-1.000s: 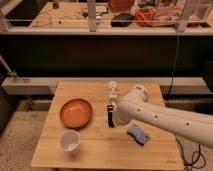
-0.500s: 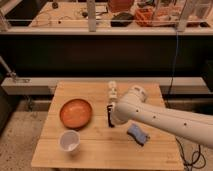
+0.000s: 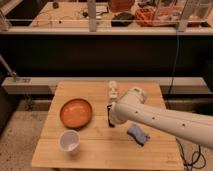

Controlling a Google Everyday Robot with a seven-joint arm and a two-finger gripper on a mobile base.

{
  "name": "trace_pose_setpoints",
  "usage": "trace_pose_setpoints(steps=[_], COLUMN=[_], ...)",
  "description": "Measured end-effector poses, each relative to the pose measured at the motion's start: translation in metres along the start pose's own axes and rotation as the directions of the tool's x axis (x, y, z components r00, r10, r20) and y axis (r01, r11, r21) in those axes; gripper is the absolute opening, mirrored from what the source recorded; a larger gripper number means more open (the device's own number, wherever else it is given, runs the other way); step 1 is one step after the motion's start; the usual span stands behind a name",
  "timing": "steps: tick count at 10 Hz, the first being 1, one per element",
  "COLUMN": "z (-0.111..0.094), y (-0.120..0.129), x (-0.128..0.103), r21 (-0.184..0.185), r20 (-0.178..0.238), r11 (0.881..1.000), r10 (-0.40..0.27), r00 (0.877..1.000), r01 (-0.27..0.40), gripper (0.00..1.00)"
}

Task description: Knock the eraser over

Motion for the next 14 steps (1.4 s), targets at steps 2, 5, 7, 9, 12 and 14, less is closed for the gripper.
trace_pose_setpoints(steps=[2,5,7,9,12,14], z=[0.004,0.008,0.012,0.014,0.02,0.023], y=[-0.004,-0.009,-0.013,-0.017,-0.022,-0.027], x=[-0.003,-0.003,-0.005,-0.006,-0.011,-0.014], r21=[0.012,0.028,0.035,0.046,0.059,0.064], r20=[0.005,0.01,0.014,0.017,0.023,0.026], r11=[1.0,1.0,0.999,0.999,0.998,0.998], r10=[-0.006,-0.009,-0.014,-0.016,-0.023,-0.03], r00=[1.0,1.0,1.0,1.0,0.999,0.999], r01=[0.006,0.009,0.014,0.015,0.021,0.028], gripper=[0.01,0.01,0.01,0.01,0.01,0.01])
